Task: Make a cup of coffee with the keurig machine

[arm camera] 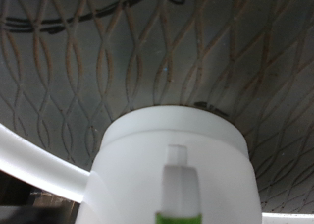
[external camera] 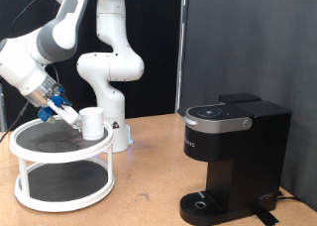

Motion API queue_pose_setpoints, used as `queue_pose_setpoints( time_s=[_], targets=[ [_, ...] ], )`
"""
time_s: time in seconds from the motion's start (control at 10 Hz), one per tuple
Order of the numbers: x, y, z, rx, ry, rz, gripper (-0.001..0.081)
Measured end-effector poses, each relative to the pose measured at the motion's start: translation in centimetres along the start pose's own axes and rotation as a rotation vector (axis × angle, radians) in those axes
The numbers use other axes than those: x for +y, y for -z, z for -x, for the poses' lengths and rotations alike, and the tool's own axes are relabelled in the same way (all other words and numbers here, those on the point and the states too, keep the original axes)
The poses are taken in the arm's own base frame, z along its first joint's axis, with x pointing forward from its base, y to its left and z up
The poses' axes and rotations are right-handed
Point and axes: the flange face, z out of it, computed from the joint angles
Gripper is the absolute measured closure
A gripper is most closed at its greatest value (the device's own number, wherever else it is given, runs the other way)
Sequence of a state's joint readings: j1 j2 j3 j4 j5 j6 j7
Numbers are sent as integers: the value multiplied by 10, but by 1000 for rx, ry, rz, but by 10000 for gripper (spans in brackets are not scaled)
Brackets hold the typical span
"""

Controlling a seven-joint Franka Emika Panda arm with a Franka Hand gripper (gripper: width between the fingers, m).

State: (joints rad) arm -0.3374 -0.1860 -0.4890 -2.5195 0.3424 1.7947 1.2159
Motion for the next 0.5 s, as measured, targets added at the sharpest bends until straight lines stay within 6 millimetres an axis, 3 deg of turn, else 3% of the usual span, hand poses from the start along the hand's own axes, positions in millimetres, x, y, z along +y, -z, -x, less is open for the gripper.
queue_pose_setpoints(
  time_s=[0.1, 0.2, 0.3, 0.5],
  targets=[
    [0, -1, 0, 0, 0, 2, 262],
    [0, -1, -1, 0, -1, 3, 444],
    [0, -2, -1, -1, -2, 4, 444],
    [1, -4, -1, -1, -3, 7, 732]
  ],
)
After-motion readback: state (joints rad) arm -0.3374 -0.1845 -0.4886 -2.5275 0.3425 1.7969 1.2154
